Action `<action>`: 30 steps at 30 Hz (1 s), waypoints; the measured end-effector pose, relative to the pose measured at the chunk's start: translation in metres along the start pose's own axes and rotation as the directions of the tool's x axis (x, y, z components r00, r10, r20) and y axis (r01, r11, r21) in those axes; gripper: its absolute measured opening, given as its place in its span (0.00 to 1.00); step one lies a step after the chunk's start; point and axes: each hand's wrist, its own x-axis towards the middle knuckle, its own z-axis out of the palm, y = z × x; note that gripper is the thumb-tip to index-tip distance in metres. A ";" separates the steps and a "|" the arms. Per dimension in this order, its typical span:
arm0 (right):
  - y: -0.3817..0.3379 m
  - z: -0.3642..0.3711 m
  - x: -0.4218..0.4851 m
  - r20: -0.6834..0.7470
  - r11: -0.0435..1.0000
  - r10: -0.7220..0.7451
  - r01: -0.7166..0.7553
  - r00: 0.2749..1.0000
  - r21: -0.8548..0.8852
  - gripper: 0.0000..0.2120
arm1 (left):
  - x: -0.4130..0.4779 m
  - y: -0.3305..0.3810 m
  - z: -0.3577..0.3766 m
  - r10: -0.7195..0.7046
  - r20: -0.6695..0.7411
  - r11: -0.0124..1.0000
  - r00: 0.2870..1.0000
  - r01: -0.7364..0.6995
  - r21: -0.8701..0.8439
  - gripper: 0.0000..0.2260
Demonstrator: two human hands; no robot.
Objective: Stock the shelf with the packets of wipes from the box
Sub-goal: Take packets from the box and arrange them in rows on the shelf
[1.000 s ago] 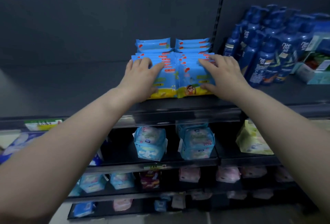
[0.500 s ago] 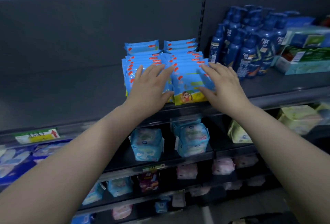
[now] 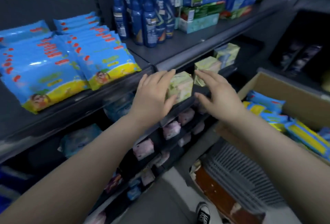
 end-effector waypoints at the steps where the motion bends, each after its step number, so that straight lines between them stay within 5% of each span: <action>1: 0.012 -0.004 -0.011 -0.006 0.999 0.035 -0.035 0.999 -0.011 0.28 | 0.003 0.008 0.009 0.011 0.007 0.999 1.000 -0.011 -0.037 0.27; 9: 0.114 -0.039 -0.103 -0.074 0.938 0.346 -0.348 0.935 -0.009 0.27 | 0.043 0.088 0.089 0.085 0.151 0.972 0.985 -0.049 -0.229 0.25; 17: 0.219 -0.073 -0.159 -0.088 0.860 0.505 -0.509 0.858 -0.028 0.26 | 0.084 0.176 0.163 0.204 0.298 0.947 0.933 -0.110 -0.303 0.26; 22: 0.275 -0.082 -0.178 0.070 0.777 0.621 -0.603 0.780 -0.180 0.31 | 0.112 0.217 0.199 0.238 0.334 0.933 0.912 -0.119 -0.340 0.25; 30: 0.306 -0.069 -0.178 0.437 0.740 0.672 -0.514 0.598 -0.434 0.40 | 0.131 0.236 0.232 0.224 0.381 0.929 0.897 -0.079 -0.361 0.25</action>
